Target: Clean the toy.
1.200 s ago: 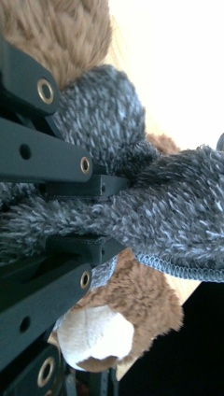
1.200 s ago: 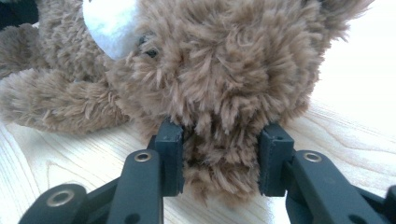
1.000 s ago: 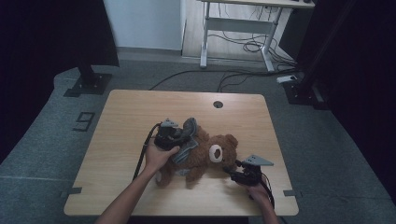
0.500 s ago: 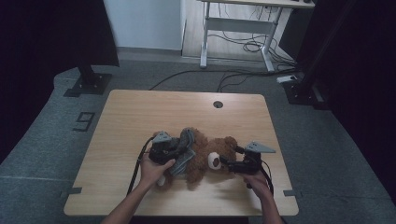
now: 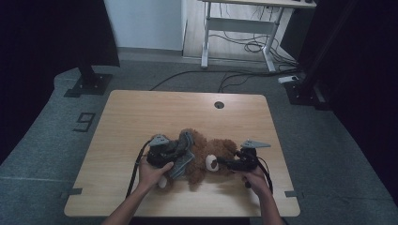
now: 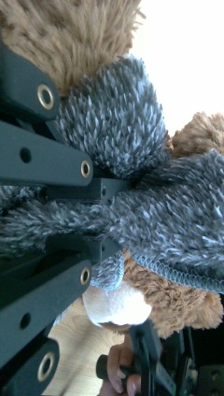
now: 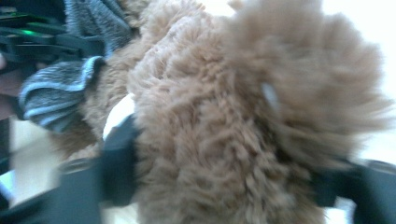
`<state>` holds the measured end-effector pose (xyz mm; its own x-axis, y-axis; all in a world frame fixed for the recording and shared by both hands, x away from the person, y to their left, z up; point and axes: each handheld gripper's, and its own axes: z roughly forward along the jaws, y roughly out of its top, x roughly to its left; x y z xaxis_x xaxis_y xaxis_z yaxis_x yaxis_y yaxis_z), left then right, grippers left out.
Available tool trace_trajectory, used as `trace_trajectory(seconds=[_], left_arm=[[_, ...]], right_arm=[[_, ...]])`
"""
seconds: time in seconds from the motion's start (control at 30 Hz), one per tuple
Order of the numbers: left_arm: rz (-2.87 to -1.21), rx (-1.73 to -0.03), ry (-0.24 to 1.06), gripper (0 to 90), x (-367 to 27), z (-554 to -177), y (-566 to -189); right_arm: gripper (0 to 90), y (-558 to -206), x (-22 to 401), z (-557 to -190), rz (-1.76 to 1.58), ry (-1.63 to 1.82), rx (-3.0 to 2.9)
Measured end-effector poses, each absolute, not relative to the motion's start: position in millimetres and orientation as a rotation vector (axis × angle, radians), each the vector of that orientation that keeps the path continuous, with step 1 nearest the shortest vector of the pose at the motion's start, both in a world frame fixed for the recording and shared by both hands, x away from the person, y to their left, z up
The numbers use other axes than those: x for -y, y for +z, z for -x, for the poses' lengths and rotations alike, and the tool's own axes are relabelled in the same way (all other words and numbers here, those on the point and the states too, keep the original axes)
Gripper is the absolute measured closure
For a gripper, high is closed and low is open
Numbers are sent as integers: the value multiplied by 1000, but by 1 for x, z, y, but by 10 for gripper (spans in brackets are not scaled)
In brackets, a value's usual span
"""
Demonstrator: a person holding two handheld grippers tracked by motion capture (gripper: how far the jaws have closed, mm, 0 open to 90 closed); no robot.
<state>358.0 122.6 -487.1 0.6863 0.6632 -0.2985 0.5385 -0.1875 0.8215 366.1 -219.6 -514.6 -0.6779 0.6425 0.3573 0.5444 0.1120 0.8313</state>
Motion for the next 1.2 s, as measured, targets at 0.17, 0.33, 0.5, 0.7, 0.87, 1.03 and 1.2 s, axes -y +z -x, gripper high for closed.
trace_trajectory(seconds=[0.17,0.33,0.5,0.7,0.87,1.03,1.2], left_arm=[[-1837,-942,164,781,-126,-356,-483],[-1827,-951,201,782,-134,-361,-471],[-1784,-986,228,783,-148,-373,-458],[-1792,-1018,200,782,-153,-384,-459],[-1782,-1012,166,778,-151,-383,-456],[-1798,-929,184,777,-124,-379,-431],[-1848,-838,176,770,-69,-381,-407]], right_arm=[[544,-515,217,-354,-1192,1615,-2190],[596,-503,210,-347,-1106,1660,-2103],[698,-479,197,-351,-1051,1777,-1963],[674,-472,181,-365,-984,1725,-2019],[665,-478,189,-361,-934,1696,-2046],[660,-487,197,-352,-902,1683,-2053],[651,-499,202,-341,-852,1671,-2032]])
